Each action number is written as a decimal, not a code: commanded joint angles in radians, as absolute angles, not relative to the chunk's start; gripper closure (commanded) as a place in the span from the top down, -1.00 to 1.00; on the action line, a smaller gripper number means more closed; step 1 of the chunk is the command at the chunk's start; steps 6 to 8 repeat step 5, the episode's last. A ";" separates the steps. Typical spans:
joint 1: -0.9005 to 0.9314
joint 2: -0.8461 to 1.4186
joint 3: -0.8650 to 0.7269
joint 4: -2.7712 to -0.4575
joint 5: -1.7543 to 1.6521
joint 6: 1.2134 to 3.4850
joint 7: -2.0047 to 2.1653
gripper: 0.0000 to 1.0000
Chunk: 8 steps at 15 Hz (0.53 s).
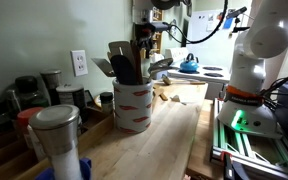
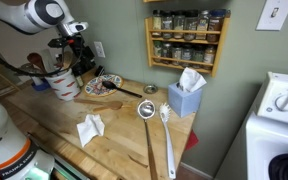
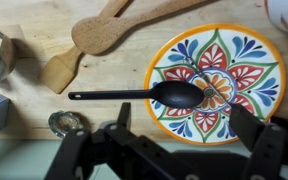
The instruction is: Put the black ladle on the floral plate
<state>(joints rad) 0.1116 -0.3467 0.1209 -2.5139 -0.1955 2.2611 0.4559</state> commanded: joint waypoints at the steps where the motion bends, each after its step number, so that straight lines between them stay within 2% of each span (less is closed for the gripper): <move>1: 0.150 -0.541 0.195 -2.620 -0.167 2.212 0.383 1.00; 2: 0.162 -0.570 0.211 -2.637 -0.177 2.237 0.357 1.00; 3: 0.120 -0.472 0.211 -2.568 -0.178 2.232 0.399 1.00; 8: 0.138 -0.531 0.235 -2.596 -0.177 2.232 0.385 1.00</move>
